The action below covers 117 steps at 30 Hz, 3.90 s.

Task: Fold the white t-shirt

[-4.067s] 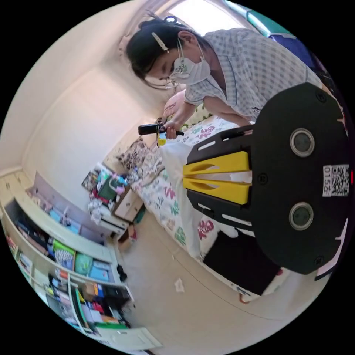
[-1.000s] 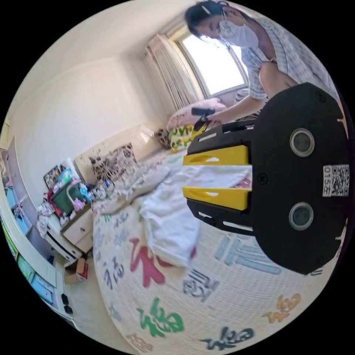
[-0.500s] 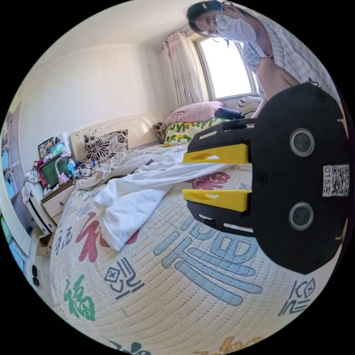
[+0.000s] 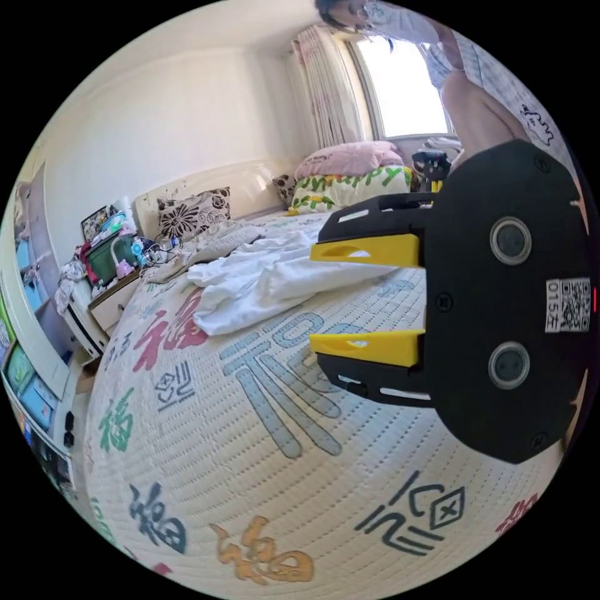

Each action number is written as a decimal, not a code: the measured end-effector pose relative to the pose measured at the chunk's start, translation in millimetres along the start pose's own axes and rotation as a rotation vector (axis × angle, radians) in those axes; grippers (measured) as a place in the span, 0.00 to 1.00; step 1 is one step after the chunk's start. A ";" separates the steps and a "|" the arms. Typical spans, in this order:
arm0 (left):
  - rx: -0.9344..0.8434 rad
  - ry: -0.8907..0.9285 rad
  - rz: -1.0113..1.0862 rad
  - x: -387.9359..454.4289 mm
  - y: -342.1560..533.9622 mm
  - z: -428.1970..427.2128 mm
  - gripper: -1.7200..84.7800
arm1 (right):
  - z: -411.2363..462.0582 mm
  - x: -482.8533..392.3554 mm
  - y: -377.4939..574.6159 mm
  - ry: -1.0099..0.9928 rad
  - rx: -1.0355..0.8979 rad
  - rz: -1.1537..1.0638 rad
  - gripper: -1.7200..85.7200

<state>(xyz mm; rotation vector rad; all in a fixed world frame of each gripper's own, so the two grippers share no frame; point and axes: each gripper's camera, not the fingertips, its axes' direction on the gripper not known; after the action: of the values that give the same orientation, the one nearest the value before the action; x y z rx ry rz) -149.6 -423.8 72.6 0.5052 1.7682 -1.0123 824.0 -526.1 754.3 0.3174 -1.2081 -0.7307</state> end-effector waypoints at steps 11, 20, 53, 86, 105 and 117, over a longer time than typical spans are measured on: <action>-0.068 0.115 0.040 9.2 9.5 -17.7 0.03 | -6.1 -18.6 23.3 -0.065 0.059 0.073 0.03; -0.024 -0.083 -0.107 -4.8 127.3 -181.8 0.01 | -8.4 -31.2 62.4 -0.252 0.121 0.218 0.02; 0.076 0.163 0.271 135.3 70.3 -326.4 0.01 | -191.3 -39.3 14.6 -0.169 0.808 0.122 0.02; -0.754 -0.457 0.420 144.4 -61.7 -161.6 0.12 | -7.9 71.0 -243.8 -0.260 0.180 0.383 0.05; -0.194 -0.231 0.315 48.6 -185.6 -94.7 0.11 | -45.6 -32.7 -878.5 -0.260 0.279 -0.233 0.12; -0.254 -0.298 0.479 62.1 -147.3 -74.7 0.11 | -27.4 -42.3 -973.7 -0.380 0.325 -0.228 0.15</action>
<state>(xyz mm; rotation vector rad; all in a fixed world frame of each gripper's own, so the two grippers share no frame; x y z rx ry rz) -323.1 -452.5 87.5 0.5496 1.3909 -0.4891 510.7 -1217.3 142.1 0.6124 -1.6751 -0.8140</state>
